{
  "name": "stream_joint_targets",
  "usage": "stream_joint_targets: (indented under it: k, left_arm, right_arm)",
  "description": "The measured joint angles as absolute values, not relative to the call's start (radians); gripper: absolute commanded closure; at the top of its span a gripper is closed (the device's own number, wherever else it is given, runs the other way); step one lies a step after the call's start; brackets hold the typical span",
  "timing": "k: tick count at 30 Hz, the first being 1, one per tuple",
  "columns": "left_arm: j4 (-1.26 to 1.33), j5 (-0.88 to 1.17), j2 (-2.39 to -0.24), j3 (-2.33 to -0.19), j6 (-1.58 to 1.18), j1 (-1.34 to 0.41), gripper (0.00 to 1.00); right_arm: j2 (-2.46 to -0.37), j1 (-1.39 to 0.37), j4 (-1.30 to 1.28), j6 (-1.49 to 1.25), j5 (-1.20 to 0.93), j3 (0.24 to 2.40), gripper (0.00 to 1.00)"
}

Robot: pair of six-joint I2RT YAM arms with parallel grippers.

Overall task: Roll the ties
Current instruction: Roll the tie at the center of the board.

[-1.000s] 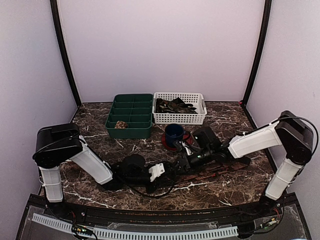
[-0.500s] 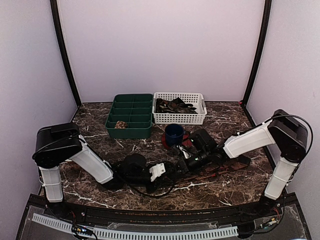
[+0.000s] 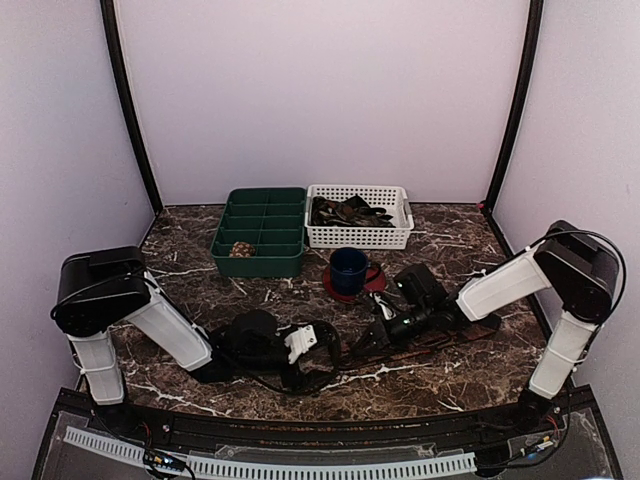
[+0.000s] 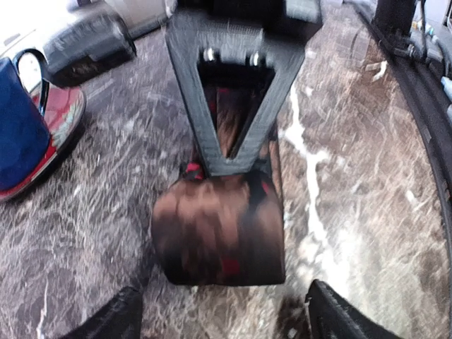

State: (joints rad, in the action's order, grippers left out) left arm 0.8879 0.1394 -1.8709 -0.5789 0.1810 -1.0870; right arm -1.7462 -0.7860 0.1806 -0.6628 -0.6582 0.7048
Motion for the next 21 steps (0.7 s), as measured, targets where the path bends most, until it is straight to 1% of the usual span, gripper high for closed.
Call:
stream_joint_targets:
  k: [4, 7, 10, 12, 13, 14, 17, 19, 21]
  left_arm:
    - [0.994, 0.174, -1.906, -0.577, 0.125, -1.087, 0.13]
    - [1.095, 0.202, -1.987, -0.595, 0.068, -1.087, 0.14]
    - [1.171, 0.223, -2.072, -0.625, 0.027, -1.087, 0.17]
    - [1.213, 0.241, -2.113, -0.665, 0.002, -1.087, 0.21]
    - [1.225, 0.250, -2.127, -0.682, -0.011, -1.087, 0.25]
    - [1.237, 0.258, -2.141, -0.696, -0.022, -1.087, 0.32]
    - [1.266, 0.266, -2.167, -0.722, -0.039, -1.087, 0.55]
    - [1.266, 0.257, -2.166, -0.714, -0.043, -1.087, 0.63]
    - [1.267, 0.244, -2.146, -0.677, -0.031, -1.084, 0.68]
  right_arm:
    - [-1.741, -0.759, 0.197, -0.655, -0.653, 0.657, 1.00]
    - [-1.739, -0.757, 0.228, -0.648, -0.655, 0.637, 1.00]
    - [-1.739, -0.756, 0.247, -0.648, -0.655, 0.627, 1.00]
    - [-1.739, -0.756, 0.264, -0.649, -0.655, 0.620, 1.00]
    - [-1.740, -0.756, 0.271, -0.652, -0.656, 0.619, 1.00]
    - [-1.741, -0.756, 0.279, -0.655, -0.657, 0.617, 1.00]
    - [-1.747, -0.757, 0.294, -0.664, -0.659, 0.617, 1.00]
    - [-1.752, -0.760, 0.296, -0.671, -0.659, 0.623, 0.99]
    - [-1.761, -0.767, 0.296, -0.675, -0.658, 0.638, 0.89]
